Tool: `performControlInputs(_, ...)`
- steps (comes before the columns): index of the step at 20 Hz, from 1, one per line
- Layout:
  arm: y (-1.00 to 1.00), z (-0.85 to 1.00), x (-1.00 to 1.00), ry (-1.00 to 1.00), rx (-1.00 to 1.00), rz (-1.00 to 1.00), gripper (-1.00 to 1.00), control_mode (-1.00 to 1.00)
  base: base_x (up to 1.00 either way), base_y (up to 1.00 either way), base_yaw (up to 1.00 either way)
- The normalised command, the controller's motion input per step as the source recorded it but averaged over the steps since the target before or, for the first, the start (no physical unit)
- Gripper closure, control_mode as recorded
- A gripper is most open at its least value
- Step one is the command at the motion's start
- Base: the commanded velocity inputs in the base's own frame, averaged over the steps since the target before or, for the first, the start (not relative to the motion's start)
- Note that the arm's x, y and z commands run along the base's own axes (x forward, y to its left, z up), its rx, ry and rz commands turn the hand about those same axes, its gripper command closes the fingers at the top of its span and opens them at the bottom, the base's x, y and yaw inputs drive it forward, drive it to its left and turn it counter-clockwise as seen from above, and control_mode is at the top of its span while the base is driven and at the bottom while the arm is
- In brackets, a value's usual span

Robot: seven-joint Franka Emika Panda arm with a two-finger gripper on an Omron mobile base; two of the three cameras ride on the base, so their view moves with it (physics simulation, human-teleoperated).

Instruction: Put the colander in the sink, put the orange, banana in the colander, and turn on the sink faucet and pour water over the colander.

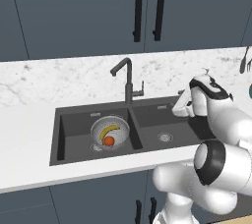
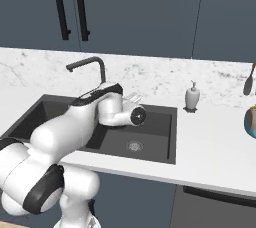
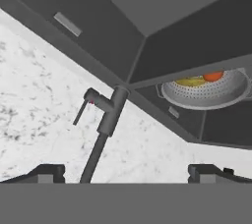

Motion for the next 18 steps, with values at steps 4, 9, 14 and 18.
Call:
performControlInputs(4,-0.01,0.0,0.28,-0.16,0.38,0.0,-1.0,-1.0,0.0,0.0,0.0)
performControlInputs(9,0.0,0.0,0.37,-0.12,0.26,0.0,-1.0,-1.0,0.0,0.0,0.0)
performControlInputs(14,0.0,0.0,0.42,0.0,0.08,0.0,-1.0,-1.0,0.0,0.0,0.0)
performControlInputs(18,0.01,0.0,0.38,0.0,0.02,0.0,-1.0,-1.0,0.0,0.0,0.0)
